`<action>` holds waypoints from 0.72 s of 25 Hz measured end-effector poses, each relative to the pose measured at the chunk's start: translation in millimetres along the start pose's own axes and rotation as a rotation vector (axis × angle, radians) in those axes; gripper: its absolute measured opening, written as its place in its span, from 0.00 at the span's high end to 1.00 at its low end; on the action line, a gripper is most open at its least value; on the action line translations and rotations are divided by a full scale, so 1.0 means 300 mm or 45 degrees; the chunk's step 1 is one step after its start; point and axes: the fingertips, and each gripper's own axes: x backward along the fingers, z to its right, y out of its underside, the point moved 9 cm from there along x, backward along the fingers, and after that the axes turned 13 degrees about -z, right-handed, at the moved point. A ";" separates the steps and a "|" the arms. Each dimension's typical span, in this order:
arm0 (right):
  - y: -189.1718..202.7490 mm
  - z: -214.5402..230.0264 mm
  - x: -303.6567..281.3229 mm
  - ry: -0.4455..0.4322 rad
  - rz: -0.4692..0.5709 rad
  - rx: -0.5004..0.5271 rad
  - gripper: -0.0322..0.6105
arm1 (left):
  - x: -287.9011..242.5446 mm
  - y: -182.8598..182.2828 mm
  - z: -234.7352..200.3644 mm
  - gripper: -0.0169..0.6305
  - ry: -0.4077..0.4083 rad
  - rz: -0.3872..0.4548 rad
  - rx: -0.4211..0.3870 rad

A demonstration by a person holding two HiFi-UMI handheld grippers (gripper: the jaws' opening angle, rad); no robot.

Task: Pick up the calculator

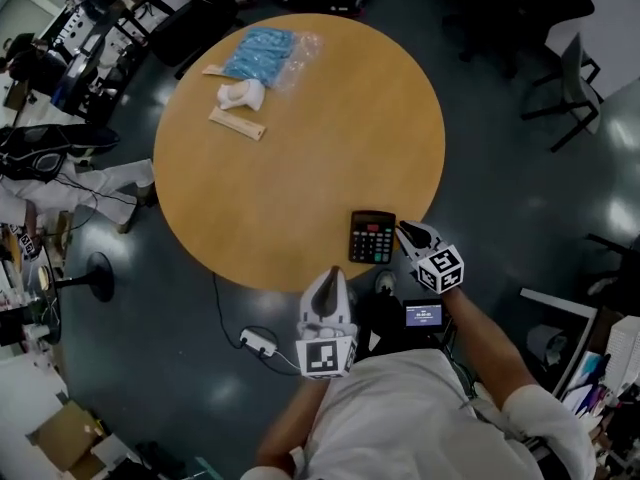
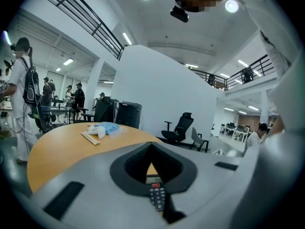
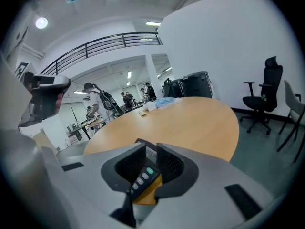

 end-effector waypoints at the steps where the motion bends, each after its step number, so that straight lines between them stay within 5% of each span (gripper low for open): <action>1: 0.006 0.014 -0.030 -0.017 -0.030 0.001 0.81 | 0.000 0.001 0.001 0.96 0.001 -0.009 0.000; 2: 0.007 0.026 -0.057 -0.032 -0.052 0.005 0.70 | 0.000 0.005 0.000 0.96 0.001 -0.010 -0.005; 6: 0.004 0.066 -0.129 -0.064 -0.106 0.023 0.64 | -0.003 0.048 -0.012 0.96 0.007 -0.042 0.001; 18: -0.019 0.083 -0.241 -0.254 -0.229 0.100 0.62 | -0.034 0.047 0.016 0.96 0.080 -0.110 -0.002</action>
